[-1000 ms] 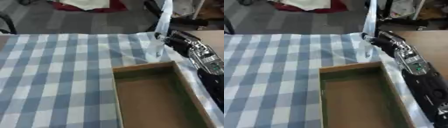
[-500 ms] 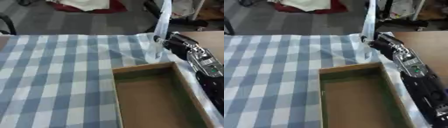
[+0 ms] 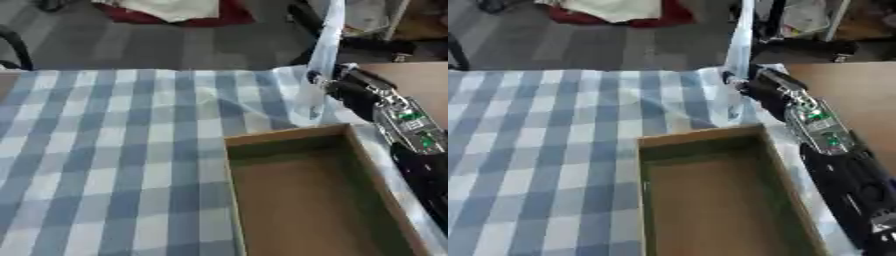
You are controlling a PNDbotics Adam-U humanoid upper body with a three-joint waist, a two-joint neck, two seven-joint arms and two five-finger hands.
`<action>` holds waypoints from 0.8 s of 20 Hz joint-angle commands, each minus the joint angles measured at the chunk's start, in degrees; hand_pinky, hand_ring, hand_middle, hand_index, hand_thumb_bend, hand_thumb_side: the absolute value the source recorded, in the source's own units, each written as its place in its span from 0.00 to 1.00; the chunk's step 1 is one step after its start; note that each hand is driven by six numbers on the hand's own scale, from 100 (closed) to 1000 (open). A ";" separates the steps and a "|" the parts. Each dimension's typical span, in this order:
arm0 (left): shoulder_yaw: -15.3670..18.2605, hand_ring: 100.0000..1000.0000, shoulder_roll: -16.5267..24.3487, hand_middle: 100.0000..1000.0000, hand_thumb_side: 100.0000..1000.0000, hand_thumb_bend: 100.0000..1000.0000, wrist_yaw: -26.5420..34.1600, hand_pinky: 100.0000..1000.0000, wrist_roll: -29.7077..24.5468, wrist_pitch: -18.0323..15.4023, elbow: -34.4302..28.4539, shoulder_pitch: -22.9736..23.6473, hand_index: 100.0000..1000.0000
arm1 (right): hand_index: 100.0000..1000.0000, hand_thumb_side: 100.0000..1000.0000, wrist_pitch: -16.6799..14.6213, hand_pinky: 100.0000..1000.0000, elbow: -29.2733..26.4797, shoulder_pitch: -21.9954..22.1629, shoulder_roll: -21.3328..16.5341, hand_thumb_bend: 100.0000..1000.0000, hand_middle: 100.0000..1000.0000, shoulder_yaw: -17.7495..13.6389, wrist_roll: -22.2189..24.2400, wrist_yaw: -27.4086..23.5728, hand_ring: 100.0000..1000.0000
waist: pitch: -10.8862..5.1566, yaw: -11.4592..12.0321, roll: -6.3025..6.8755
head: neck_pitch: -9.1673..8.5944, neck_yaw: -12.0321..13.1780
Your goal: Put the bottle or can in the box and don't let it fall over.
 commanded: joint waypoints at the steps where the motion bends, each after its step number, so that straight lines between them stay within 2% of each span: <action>1: 0.17 0.76 0.69 0.73 0.64 0.00 0.42 0.17 -0.24 -0.03 -1.04 -0.78 0.46 | 0.64 0.34 -0.28 0.99 -0.05 -1.22 -0.72 0.00 1.00 -0.29 -0.91 -0.09 1.00 | -0.93 0.15 0.06 | -0.71 -0.11; 2: 0.16 0.76 0.69 0.73 0.64 0.00 0.43 0.17 -0.26 -0.03 -1.04 -0.80 0.46 | 0.58 0.34 -0.41 0.99 0.01 -1.25 -0.73 0.00 1.00 -0.28 -1.18 0.11 1.00 | -0.91 0.17 0.07 | -0.75 -0.11; 5: 0.15 0.76 0.66 0.73 0.64 0.00 0.46 0.17 -0.29 -0.02 -1.05 -0.85 0.46 | 0.50 0.33 -0.56 0.98 0.33 -1.40 -0.73 0.00 1.00 -0.43 -2.91 0.83 1.00 | -0.84 0.20 0.09 | -0.80 -0.16; 9: 0.11 0.76 0.62 0.73 0.64 0.00 0.50 0.17 -0.37 -0.01 -1.05 -0.92 0.46 | 0.44 0.32 -0.64 0.98 0.88 -1.56 -0.66 0.00 1.00 -0.62 -6.08 1.46 1.00 | -0.76 0.27 0.12 | -0.83 -0.18; 10: 0.12 0.76 0.61 0.73 0.64 0.00 0.52 0.17 -0.39 0.00 -1.04 -0.93 0.46 | 0.40 0.32 -0.68 0.99 0.94 -1.56 -0.61 0.00 1.00 -0.61 -6.71 1.38 1.00 | -0.75 0.28 0.12 | -0.82 -0.17; 13: 0.10 0.76 0.61 0.73 0.64 0.00 0.58 0.17 -0.45 0.03 -1.02 -0.96 0.46 | 0.34 0.32 -0.97 1.00 0.82 -1.58 -0.55 0.00 1.00 -0.44 -7.46 0.69 1.00 | -0.74 0.29 0.12 | -0.73 -0.16; 14: 0.10 0.76 0.62 0.73 0.64 0.00 0.59 0.17 -0.47 0.04 -1.01 -0.95 0.46 | 0.28 0.32 -1.05 0.99 0.76 -1.60 -0.60 0.00 1.00 -0.38 -7.52 0.53 1.00 | -0.75 0.29 0.12 | -0.74 -0.19; 15: 0.09 0.76 0.63 0.73 0.64 0.00 0.59 0.17 -0.49 0.05 -1.00 -0.94 0.46 | 0.27 0.32 -1.17 0.99 0.64 -1.65 -0.66 0.00 1.00 -0.35 -7.55 0.37 1.00 | -0.76 0.28 0.11 | -0.75 -0.20; 16: 0.09 0.76 0.64 0.73 0.64 0.00 0.59 0.17 -0.50 0.05 -1.00 -0.94 0.46 | 0.22 0.31 -1.29 1.00 0.49 -1.69 -0.73 0.00 0.99 -0.32 -7.56 0.23 1.00 | -0.79 0.27 0.10 | -0.73 -0.20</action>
